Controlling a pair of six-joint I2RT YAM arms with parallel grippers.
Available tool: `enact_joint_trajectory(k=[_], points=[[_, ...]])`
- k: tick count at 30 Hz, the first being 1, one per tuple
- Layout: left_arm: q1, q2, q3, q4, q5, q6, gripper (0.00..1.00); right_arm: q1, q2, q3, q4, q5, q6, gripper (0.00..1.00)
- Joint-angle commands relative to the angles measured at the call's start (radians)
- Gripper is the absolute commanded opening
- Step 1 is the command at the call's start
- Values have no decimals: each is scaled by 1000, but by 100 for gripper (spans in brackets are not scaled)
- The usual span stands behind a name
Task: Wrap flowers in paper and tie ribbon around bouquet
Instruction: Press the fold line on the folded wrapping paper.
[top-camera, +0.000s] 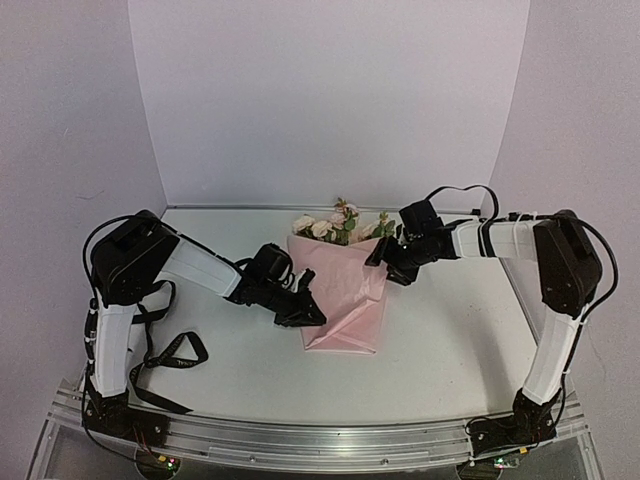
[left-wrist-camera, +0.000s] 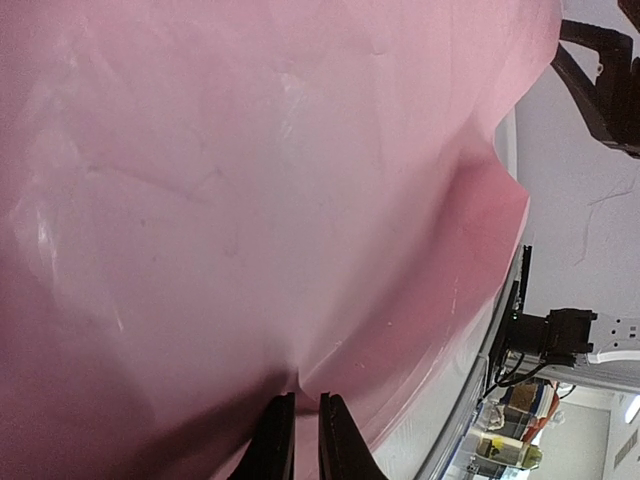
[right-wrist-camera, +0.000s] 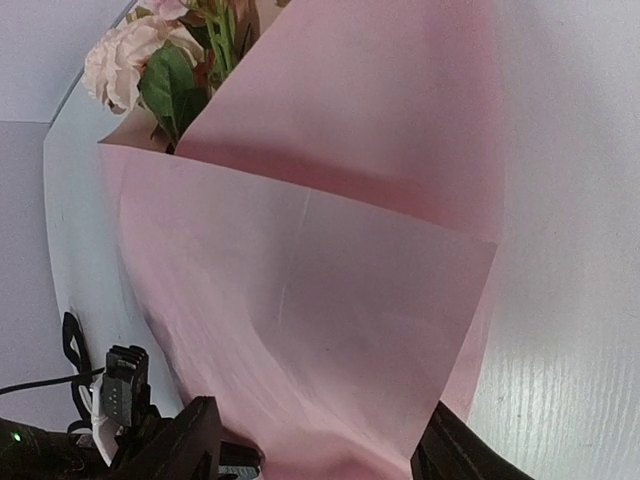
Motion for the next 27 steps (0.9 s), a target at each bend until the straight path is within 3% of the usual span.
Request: enact_joint_trajectory(k=[1,7,27], points=[[0,-6,42,-30,12,34,10,-31,48,63,20,21,15,45],[-1,-30,64,-72,55,98,10,-35,108,145,-38,25,-43,0],[-49,-43,56,-210,97,178,9,-35,-4,81,-89,154,-110,0]])
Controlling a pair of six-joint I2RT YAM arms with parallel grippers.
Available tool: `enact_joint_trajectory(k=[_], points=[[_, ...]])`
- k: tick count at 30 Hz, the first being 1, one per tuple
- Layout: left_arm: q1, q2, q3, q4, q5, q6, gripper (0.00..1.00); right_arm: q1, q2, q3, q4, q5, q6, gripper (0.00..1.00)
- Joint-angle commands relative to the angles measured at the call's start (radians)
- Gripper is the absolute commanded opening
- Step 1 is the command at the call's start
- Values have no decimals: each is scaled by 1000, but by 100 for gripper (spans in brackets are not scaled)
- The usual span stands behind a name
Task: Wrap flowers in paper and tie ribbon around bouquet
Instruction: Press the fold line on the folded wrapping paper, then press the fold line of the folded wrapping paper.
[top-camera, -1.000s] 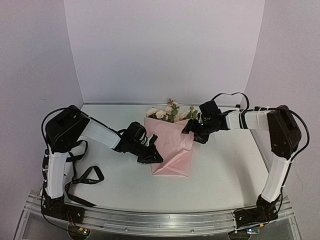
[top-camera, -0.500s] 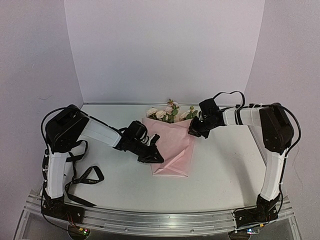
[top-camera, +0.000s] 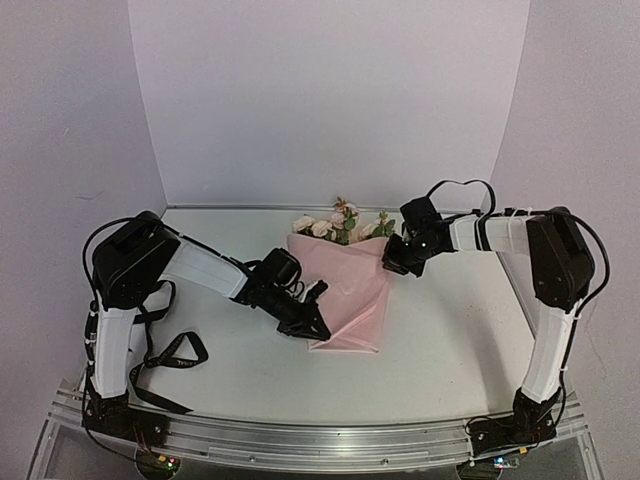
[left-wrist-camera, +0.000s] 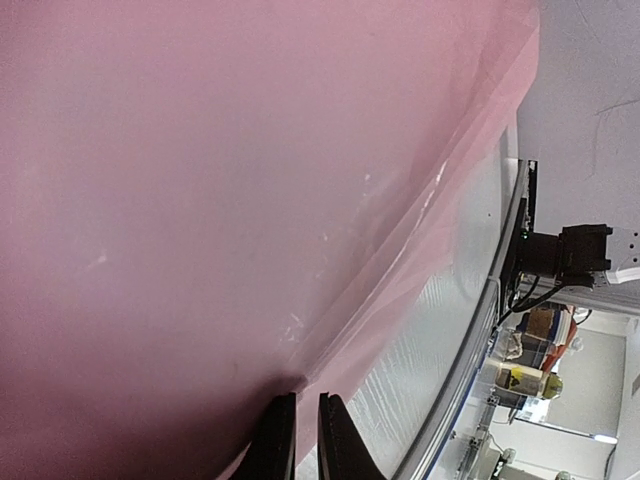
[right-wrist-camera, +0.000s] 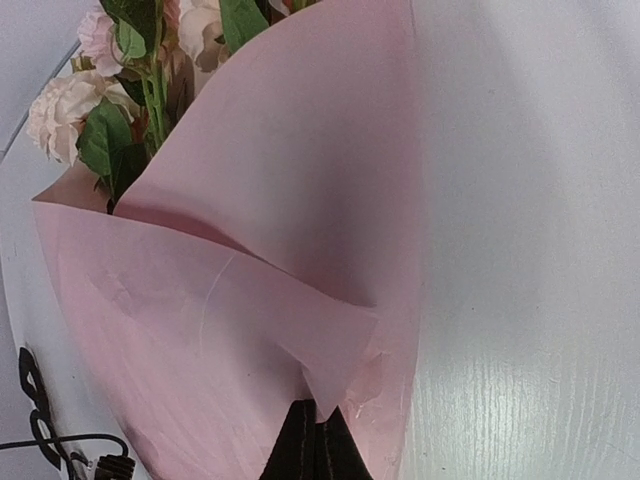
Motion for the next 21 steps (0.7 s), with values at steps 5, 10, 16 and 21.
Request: enact_joint_trajectory(k=[5,10,16,21], points=[[-1,-26,-17,-59,-28,25,9,2,-74,-8,-27,67,-30,0],[-1,-8,-25,-75,-50,20,7,1,-69,-5,-56,93,-43,0],[-1,-4,-25,-83,-51,20,6,2,-49,28,-101,85,-71,23],[-1,1,-5,-93,-47,26,6,19,-126,43,-198,80,-81,54]])
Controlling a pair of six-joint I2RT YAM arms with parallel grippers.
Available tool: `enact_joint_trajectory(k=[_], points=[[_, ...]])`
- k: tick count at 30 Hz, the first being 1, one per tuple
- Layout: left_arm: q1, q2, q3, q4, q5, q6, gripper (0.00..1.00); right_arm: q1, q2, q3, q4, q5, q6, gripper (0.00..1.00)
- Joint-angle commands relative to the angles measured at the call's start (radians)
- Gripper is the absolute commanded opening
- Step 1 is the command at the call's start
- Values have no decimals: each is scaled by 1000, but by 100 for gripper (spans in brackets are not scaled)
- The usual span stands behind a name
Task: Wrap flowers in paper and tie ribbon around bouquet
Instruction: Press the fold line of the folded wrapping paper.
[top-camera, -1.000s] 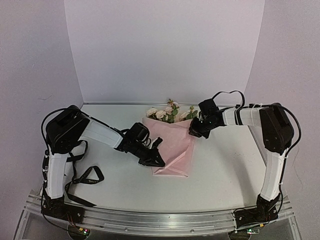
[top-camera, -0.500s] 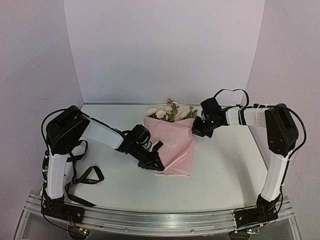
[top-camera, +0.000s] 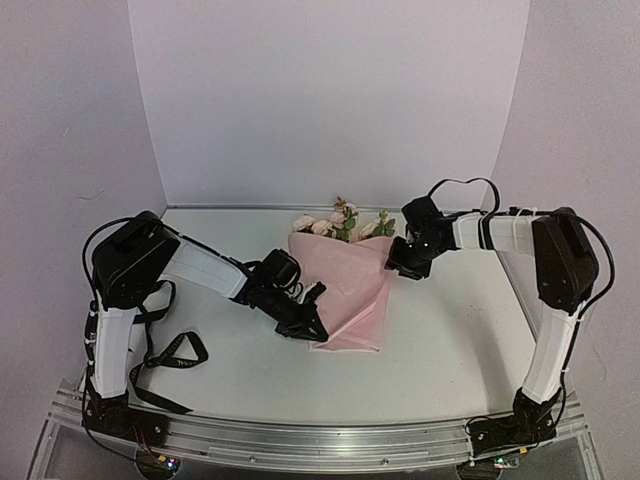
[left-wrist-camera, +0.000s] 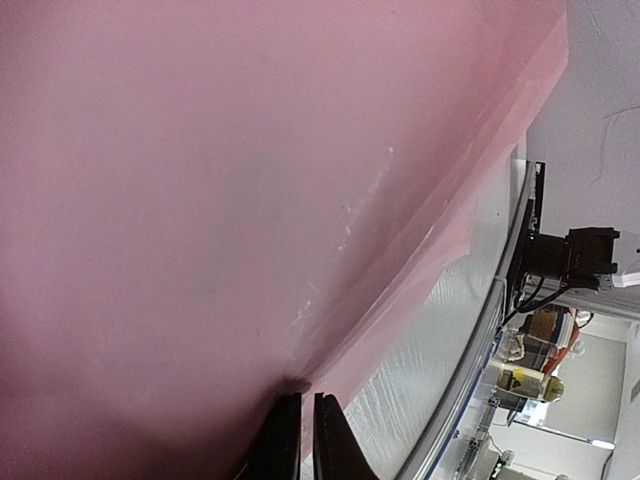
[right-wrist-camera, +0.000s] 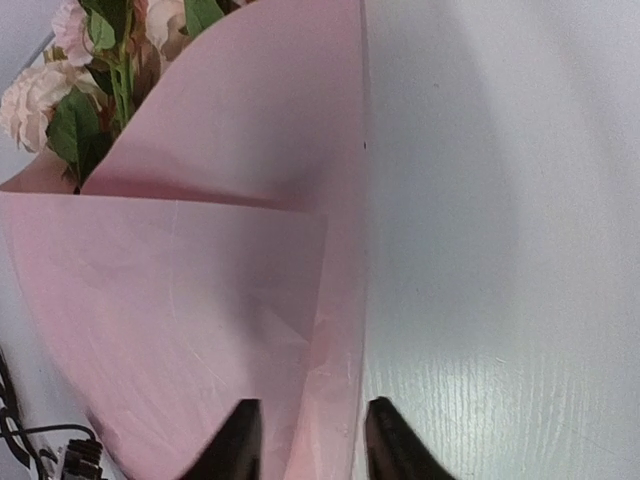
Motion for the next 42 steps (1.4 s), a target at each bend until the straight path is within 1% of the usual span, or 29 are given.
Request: enact_joint_trajectory(k=[1,3,5,8,9,11,15,18,22,33,37,42], points=[[-2,0,3,-68,-35,25,6,24,-118,26,-100,18,-17,56],[-2,1,10,-71,-36,27,6,51,-156,-2,-106,4,1,57],[-1,4,16,-73,-30,29,6,86,-186,-33,-101,-39,28,49],[-1,8,27,-81,-21,37,6,144,-182,-64,-56,-111,68,35],[-1,9,28,-82,-17,39,6,158,-175,-76,-34,-131,90,32],[-2,9,29,-85,-11,45,6,184,-153,-112,52,-183,126,26],[-1,13,32,-91,2,54,6,209,-96,-186,225,-264,219,21],[-1,15,34,-95,5,57,6,223,-59,-234,356,-305,279,20],[-1,19,37,-103,8,62,6,245,-21,-235,393,-304,297,18],[-2,29,42,-101,16,58,6,298,19,-296,486,-295,364,18],[-1,31,39,-104,13,58,6,304,16,-349,526,-278,382,18],[-1,44,39,-118,0,56,4,295,0,-403,526,-237,364,17]])
